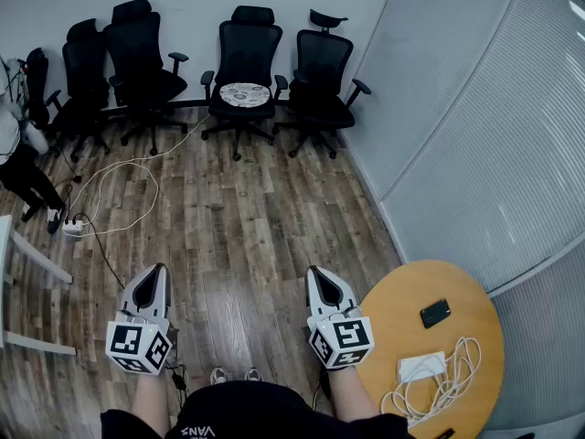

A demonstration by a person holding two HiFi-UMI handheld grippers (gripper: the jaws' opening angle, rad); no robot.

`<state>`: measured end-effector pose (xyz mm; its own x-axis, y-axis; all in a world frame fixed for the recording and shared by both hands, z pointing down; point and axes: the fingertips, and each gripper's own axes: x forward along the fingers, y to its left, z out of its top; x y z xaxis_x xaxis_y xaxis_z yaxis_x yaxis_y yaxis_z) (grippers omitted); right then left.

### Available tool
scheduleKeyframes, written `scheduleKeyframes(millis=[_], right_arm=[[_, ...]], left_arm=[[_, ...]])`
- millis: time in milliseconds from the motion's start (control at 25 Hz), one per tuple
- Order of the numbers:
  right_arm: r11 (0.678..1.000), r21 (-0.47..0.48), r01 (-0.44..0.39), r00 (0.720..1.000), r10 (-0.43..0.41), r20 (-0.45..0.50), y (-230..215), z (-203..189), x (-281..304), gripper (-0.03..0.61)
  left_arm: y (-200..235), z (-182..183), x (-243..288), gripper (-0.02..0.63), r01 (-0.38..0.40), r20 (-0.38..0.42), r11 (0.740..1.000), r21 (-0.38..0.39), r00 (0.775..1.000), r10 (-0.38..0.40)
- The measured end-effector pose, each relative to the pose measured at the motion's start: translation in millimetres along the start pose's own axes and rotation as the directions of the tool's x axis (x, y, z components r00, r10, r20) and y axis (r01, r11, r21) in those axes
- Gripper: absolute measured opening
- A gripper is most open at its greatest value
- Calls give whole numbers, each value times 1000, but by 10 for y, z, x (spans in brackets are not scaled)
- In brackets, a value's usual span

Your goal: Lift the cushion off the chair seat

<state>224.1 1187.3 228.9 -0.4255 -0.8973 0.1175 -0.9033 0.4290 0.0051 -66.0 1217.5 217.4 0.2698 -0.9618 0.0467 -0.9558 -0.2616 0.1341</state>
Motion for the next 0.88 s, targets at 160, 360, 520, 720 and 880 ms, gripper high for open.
scheduleKeyframes(millis=[160,360,520,720,880], right_arm=[[1000,-1,-2,1000,2,1,14,-5,5,15],[1000,-3,-2,1000,2,1,12,-3,0,15],[1000,1,-15,1000,15,1,29,9,19,15],[999,16,-37,999,37,13,73,26,47,17],[1000,20,-18,1000,17,25,47,43,26,17]], left_arm=[[11,-7,-4,9,0,0,1000,1,1000,0],[5,-21,-9,9,-1,-1,1000,-1,1000,1],[13,-14,-2,9,-2,-3,1000,-1,1000,2],[22,-10,-3,9,-4,-2,1000,-4,1000,4],[29,-15,-3,9,1,-1,1000,-3,1000,-1]])
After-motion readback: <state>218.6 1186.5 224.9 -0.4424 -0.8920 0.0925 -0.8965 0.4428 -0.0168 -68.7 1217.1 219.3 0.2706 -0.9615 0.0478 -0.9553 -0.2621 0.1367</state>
